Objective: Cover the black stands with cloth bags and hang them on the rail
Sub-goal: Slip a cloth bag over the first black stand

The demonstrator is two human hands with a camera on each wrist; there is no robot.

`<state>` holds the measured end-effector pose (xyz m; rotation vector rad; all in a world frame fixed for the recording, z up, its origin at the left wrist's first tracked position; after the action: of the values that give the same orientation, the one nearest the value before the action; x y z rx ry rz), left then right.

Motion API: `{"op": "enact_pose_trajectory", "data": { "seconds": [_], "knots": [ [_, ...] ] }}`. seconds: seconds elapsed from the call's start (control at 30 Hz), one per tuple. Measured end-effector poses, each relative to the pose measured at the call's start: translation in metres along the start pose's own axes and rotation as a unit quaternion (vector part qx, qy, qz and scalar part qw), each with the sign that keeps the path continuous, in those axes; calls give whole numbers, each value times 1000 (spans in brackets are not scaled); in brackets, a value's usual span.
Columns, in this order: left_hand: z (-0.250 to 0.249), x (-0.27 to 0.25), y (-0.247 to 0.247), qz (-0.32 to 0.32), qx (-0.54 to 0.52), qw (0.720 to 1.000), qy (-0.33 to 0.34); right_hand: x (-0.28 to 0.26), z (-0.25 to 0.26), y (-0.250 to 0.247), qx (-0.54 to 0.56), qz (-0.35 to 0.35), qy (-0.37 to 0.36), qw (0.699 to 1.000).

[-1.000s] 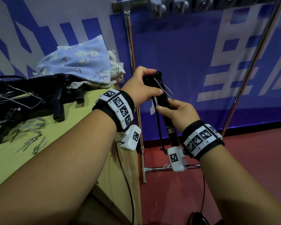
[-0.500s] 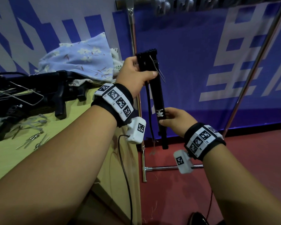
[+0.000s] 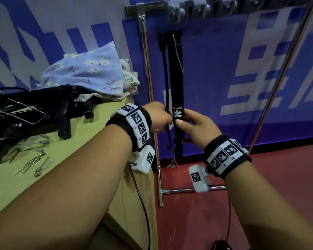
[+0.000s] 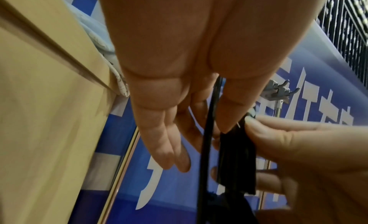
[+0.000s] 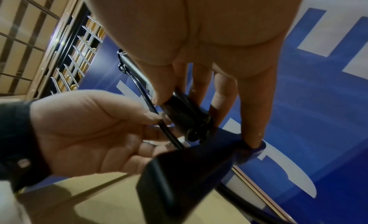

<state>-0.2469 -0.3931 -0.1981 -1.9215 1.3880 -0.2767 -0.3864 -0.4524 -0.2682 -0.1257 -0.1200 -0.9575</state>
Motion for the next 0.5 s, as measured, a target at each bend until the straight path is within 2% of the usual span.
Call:
{"op": "enact_pose_trajectory", "data": {
  "seconds": [0.23, 0.33, 0.5],
  "knots": [
    [12, 3, 7, 27, 47, 998, -18, -3, 19, 0, 51, -19, -12, 998],
    [9, -2, 6, 25, 160, 987, 10, -4, 22, -1, 68, -25, -7, 997],
    [6, -4, 4, 17, 176, 984, 14, -7, 25, 0, 60, -25, -5, 998]
  ]
}}
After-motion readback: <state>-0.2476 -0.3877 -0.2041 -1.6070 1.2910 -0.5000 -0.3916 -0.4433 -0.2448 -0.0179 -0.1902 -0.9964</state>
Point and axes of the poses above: each hand's wrist, its own x-axis towards the middle knuckle, its own y-axis out of the palm, z = x × y, the point moved 4 cm from there along x, towards the middle knuckle, and after that the axes turned 1 degree about -z, right-handed, at the moved point
